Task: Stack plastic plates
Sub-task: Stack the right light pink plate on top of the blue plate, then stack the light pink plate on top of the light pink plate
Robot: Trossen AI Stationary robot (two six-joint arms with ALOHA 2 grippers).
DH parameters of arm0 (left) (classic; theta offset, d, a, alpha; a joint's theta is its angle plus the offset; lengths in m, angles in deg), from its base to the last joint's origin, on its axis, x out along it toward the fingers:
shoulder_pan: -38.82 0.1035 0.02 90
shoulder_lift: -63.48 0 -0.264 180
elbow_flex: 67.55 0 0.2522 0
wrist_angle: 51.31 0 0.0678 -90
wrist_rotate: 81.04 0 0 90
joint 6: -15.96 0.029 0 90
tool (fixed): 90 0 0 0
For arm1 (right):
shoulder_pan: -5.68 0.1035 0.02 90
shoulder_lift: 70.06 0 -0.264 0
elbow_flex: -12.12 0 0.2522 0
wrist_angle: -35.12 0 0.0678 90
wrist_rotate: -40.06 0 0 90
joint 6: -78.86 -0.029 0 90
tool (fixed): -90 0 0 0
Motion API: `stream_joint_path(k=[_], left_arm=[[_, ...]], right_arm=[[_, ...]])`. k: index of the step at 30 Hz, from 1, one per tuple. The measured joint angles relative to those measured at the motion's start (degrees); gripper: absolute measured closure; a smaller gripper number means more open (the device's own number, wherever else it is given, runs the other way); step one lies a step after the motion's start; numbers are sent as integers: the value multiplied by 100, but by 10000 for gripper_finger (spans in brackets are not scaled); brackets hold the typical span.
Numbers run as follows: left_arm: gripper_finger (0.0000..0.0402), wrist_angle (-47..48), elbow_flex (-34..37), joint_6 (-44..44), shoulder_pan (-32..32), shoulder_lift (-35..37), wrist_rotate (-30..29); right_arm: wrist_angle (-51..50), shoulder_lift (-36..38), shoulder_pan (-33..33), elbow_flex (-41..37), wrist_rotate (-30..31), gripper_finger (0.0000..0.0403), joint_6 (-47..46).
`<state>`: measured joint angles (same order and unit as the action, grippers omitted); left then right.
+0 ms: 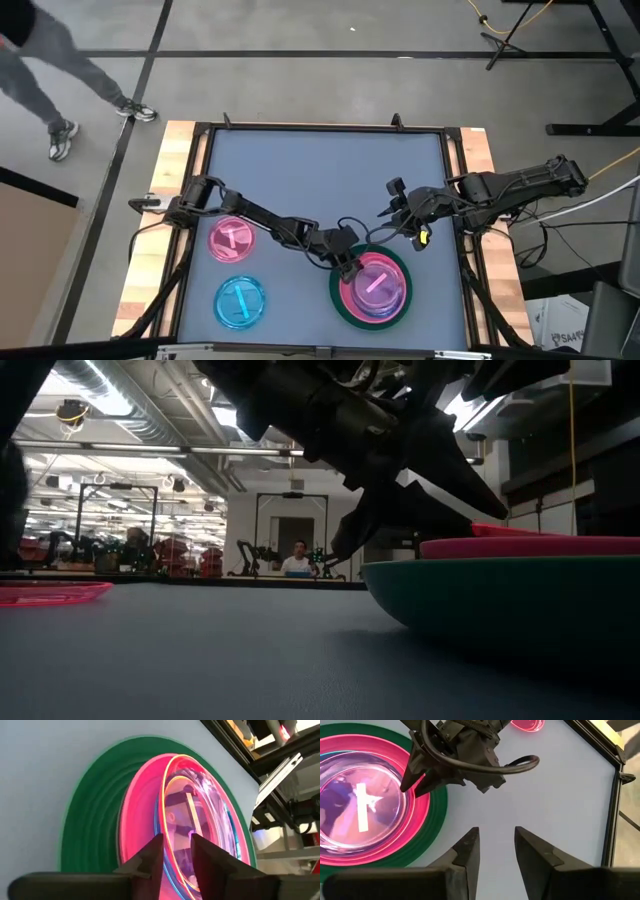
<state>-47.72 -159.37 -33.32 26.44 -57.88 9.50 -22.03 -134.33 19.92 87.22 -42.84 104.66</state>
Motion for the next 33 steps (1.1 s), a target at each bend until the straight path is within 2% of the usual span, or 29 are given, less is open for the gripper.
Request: stream_joint_path(k=[6, 14, 25, 33], left_arm=[[287, 10, 0, 312, -120, 0, -42], [282, 14, 0, 639, -178, 0, -117], [282, 29, 2, 654, 58, 2, 541], [282, 66, 9, 1202, 181, 171, 720]], right_arm=[[0, 0, 0, 0, 0, 290, 1], [0, 0, -2, 0, 0, 290, 0], [0, 0, 0, 0, 0, 290, 0], [0, 0, 0, -1, -1, 290, 0]])
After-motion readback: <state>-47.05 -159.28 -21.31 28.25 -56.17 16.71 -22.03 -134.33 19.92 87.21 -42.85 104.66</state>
